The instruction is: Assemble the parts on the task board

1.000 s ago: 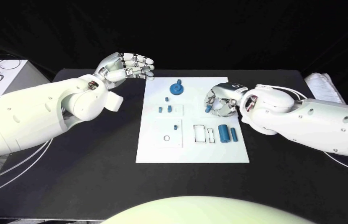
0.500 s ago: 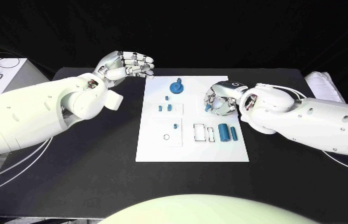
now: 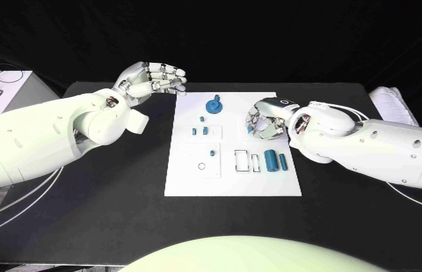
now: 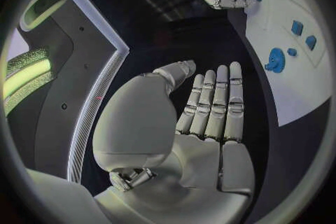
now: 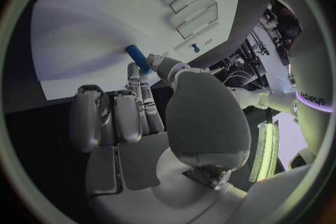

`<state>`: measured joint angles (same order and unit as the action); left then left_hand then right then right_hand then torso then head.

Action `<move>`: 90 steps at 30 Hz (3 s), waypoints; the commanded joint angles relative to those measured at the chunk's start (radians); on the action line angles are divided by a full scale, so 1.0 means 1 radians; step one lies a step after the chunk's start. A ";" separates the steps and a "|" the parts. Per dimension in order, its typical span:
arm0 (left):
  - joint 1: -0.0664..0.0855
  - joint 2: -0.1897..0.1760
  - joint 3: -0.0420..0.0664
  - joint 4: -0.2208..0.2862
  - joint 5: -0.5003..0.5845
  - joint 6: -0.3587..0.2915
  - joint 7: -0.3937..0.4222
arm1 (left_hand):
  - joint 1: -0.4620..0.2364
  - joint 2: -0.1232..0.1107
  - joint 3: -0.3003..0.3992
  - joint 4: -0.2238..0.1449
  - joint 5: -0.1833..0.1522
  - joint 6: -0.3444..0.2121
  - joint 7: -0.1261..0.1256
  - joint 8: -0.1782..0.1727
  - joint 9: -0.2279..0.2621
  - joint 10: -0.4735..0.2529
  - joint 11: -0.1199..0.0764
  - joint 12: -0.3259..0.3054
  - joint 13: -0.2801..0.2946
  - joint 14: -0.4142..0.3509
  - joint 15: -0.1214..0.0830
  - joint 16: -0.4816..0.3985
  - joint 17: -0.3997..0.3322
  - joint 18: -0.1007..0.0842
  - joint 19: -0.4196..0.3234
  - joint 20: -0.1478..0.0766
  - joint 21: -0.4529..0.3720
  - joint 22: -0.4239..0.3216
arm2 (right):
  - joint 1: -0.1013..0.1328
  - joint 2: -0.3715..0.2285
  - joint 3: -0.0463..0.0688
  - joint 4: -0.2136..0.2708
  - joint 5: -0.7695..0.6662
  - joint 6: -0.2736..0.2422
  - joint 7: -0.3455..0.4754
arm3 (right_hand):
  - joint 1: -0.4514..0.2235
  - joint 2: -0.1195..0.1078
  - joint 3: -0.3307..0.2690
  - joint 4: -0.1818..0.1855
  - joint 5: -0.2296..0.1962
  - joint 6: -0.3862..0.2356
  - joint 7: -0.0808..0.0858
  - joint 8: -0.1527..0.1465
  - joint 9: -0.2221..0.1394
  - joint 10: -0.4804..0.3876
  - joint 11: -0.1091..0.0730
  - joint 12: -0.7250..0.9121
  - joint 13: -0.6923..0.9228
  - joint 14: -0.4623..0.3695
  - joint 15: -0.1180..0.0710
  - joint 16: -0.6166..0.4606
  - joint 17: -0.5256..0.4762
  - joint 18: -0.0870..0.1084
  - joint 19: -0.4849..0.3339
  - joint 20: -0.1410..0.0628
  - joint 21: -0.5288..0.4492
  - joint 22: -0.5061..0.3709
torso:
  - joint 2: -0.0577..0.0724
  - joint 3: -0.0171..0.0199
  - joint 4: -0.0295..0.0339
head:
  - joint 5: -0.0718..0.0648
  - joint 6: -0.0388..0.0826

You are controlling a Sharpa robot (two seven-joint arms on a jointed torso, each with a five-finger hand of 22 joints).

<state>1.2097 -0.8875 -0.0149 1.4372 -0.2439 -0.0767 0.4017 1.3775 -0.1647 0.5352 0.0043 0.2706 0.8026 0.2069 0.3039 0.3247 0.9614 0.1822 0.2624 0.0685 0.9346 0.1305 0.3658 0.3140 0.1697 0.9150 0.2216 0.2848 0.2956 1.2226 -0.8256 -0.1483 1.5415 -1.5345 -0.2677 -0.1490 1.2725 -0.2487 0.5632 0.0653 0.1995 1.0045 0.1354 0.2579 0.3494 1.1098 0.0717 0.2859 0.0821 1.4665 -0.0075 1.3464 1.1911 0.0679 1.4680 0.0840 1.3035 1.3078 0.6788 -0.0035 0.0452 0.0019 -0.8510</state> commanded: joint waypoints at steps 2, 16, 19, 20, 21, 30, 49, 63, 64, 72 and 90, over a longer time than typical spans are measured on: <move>0.000 0.000 0.001 0.002 0.002 0.016 0.005 | -0.007 0.002 -0.004 0.001 0.001 -0.008 0.035 0.003 -0.001 -0.010 0.000 -0.002 0.001 0.006 0.001 -0.005 0.001 0.008 0.007 0.000 -0.005 -0.001 | -0.002 0.003 0.000 0.001 -0.008 -0.022 -0.022 | 0.042 0.027 0.034 -0.016 -0.006 0.014 -0.007 0.007 0.007 0.025 -0.007 -0.007 0.002 0.035 -0.013 0.019 0.019 -0.019 0.073 -0.009 0.029 0.072 | 0.000 0.0003 0.0003 | -0.001 -0.001; 0.000 -0.002 0.001 0.003 0.002 0.015 0.005 | -0.005 0.003 -0.003 -0.001 0.001 -0.008 0.035 0.004 -0.002 -0.010 0.000 -0.002 0.001 0.006 0.000 -0.007 0.002 0.008 0.009 -0.001 -0.007 -0.002 | -0.005 -0.007 0.000 0.018 -0.005 -0.129 -0.036 | 0.075 0.080 0.096 -0.070 -0.002 0.073 -0.029 0.057 0.057 0.122 -0.035 -0.009 0.027 0.039 -0.035 0.031 0.034 -0.028 0.078 -0.028 0.083 0.117 | 0.000 0.0002 0.0004 | -0.003 -0.002; 0.000 -0.002 0.001 0.003 0.002 0.015 0.005 | -0.005 0.003 -0.003 -0.001 0.001 -0.008 0.035 0.004 -0.002 -0.010 0.000 -0.002 0.001 0.006 0.000 -0.007 0.002 0.008 0.009 -0.001 -0.007 -0.002 | -0.005 -0.016 0.001 0.028 0.023 -0.148 -0.035 | 0.073 0.080 0.097 -0.071 -0.001 0.073 -0.029 0.058 0.059 0.124 -0.035 -0.009 0.028 0.039 -0.035 0.032 0.034 -0.029 0.079 -0.028 0.085 0.119 | 0.000 0.0003 0.0007 | -0.003 -0.002; 0.000 -0.003 0.001 0.002 0.002 0.015 0.005 | -0.005 0.003 -0.003 -0.001 0.001 -0.008 0.035 0.004 -0.002 -0.010 0.000 -0.002 0.001 0.006 0.000 -0.007 0.002 0.008 0.009 -0.001 -0.007 -0.002 | -0.005 -0.019 0.001 0.032 0.034 -0.154 -0.034 | 0.073 0.080 0.097 -0.071 -0.001 0.073 -0.029 0.058 0.059 0.124 -0.035 -0.009 0.028 0.039 -0.035 0.032 0.034 -0.029 0.079 -0.028 0.085 0.119 | 0.000 0.0002 0.0010 | -0.004 -0.002; 0.000 -0.003 0.000 0.002 0.002 0.015 0.005 | -0.005 0.003 -0.003 -0.001 0.001 -0.008 0.035 0.004 -0.002 -0.010 0.000 -0.002 0.001 0.006 0.000 -0.007 0.002 0.008 0.009 -0.001 -0.007 -0.002 | -0.005 -0.023 0.001 0.035 0.047 -0.159 -0.032 | 0.073 0.080 0.097 -0.071 -0.001 0.073 -0.029 0.058 0.059 0.124 -0.035 -0.009 0.028 0.039 -0.035 0.032 0.034 -0.029 0.079 -0.028 0.085 0.119 | 0.000 0.0003 0.0007 | -0.004 -0.003; 0.000 -0.002 0.000 0.000 0.002 0.015 0.004 | -0.005 0.003 -0.003 -0.001 0.001 -0.008 0.035 0.004 -0.002 -0.010 0.000 -0.002 0.001 0.006 0.000 -0.007 0.002 0.008 0.009 -0.001 -0.007 -0.002 | 0.007 -0.053 0.006 0.071 0.176 -0.191 -0.011 | 0.069 0.078 0.100 -0.074 0.001 0.073 -0.029 0.061 0.063 0.128 -0.036 -0.012 0.030 0.040 -0.036 0.033 0.036 -0.029 0.079 -0.029 0.086 0.120 | 0.000 0.0005 0.0000 | -0.004 -0.001; 0.000 0.003 0.000 -0.003 0.002 0.019 0.000 | -0.005 0.003 -0.003 -0.001 0.001 -0.008 0.035 0.005 -0.002 -0.011 0.000 -0.002 0.001 0.007 0.000 -0.009 0.003 0.008 0.010 0.000 -0.009 -0.004 | 0.012 -0.018 0.002 0.200 0.240 -0.161 -0.002 | 0.067 0.078 0.101 -0.076 0.002 0.072 -0.029 0.062 0.066 0.129 -0.036 -0.014 0.032 0.039 -0.036 0.032 0.034 -0.028 0.078 -0.030 0.084 0.118 | -0.002 -0.0011 0.0011 | 0.018 -0.009; 0.000 0.007 0.000 -0.004 0.002 0.019 -0.001 | -0.005 0.003 -0.003 -0.001 0.001 -0.008 0.035 0.005 -0.002 -0.011 0.000 -0.002 0.001 0.007 0.000 -0.009 0.003 0.008 0.010 0.000 -0.009 -0.004 | -0.017 0.060 -0.018 0.223 0.126 -0.114 -0.014 | 0.065 0.077 0.102 -0.077 0.002 0.071 -0.028 0.063 0.068 0.129 -0.036 -0.016 0.033 0.039 -0.036 0.032 0.034 -0.029 0.078 -0.030 0.084 0.119 | 0.000 -0.0014 -0.0004 | 0.039 -0.018; 0.000 0.007 0.000 -0.004 0.002 0.019 -0.001 | -0.005 0.003 -0.003 -0.001 0.001 -0.008 0.035 0.005 -0.002 -0.011 0.000 -0.002 0.001 0.007 0.000 -0.009 0.003 0.008 0.010 0.000 -0.009 -0.004 | -0.021 0.066 -0.019 0.221 0.117 -0.111 -0.015 | 0.065 0.077 0.102 -0.077 0.002 0.071 -0.028 0.063 0.068 0.129 -0.036 -0.016 0.033 0.039 -0.036 0.032 0.034 -0.029 0.078 -0.030 0.084 0.119 | 0.000 -0.0011 -0.0004 | 0.040 -0.019; 0.000 0.011 0.000 -0.004 0.002 0.020 -0.001 | -0.005 0.003 -0.003 -0.001 0.001 -0.008 0.035 0.005 -0.002 -0.011 0.000 -0.002 0.001 0.007 0.000 -0.009 0.003 0.008 0.010 0.000 -0.009 -0.004 | -0.048 0.108 -0.027 0.197 0.050 -0.100 -0.026 | 0.065 0.077 0.102 -0.077 0.002 0.071 -0.028 0.063 0.068 0.129 -0.036 -0.016 0.033 0.039 -0.036 0.032 0.034 -0.029 0.078 -0.030 0.084 0.119 | 0.000 -0.0002 0.0012 | 0.049 -0.022; 0.000 0.012 0.000 -0.002 0.002 0.021 -0.003 | -0.005 0.003 -0.003 -0.001 0.001 -0.009 0.035 0.006 -0.003 -0.012 0.001 -0.001 0.001 0.007 0.001 -0.012 0.005 0.008 0.012 0.000 -0.012 -0.006 | -0.080 0.155 -0.033 0.166 -0.031 -0.084 -0.050 | 0.063 0.077 0.104 -0.080 0.001 0.070 -0.028 0.063 0.070 0.130 -0.036 -0.018 0.034 0.039 -0.036 0.030 0.031 -0.028 0.077 -0.030 0.082 0.117 | 0.001 0.0001 0.0001 | 0.057 -0.022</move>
<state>1.2097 -0.8769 -0.0150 1.4333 -0.2439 -0.0739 0.3931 1.3775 -0.1647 0.5352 0.0043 0.2706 0.7989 0.2032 0.3038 0.3221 0.9541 0.1822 0.2623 0.0682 0.9346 0.1305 0.3600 0.3179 0.1698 0.9223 0.2217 0.2765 0.2901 1.1444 -0.6717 -0.1810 1.7098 -1.5281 -0.3638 -0.1864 1.3406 -0.1753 0.6611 -0.0141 0.1973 1.0678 0.1059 0.3055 0.3659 1.2327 0.0477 0.2703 0.1146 1.4684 -0.0377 1.3754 1.2231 0.0453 1.4645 0.0627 1.3845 1.3075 0.6798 -0.0035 0.0455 0.0591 -0.8727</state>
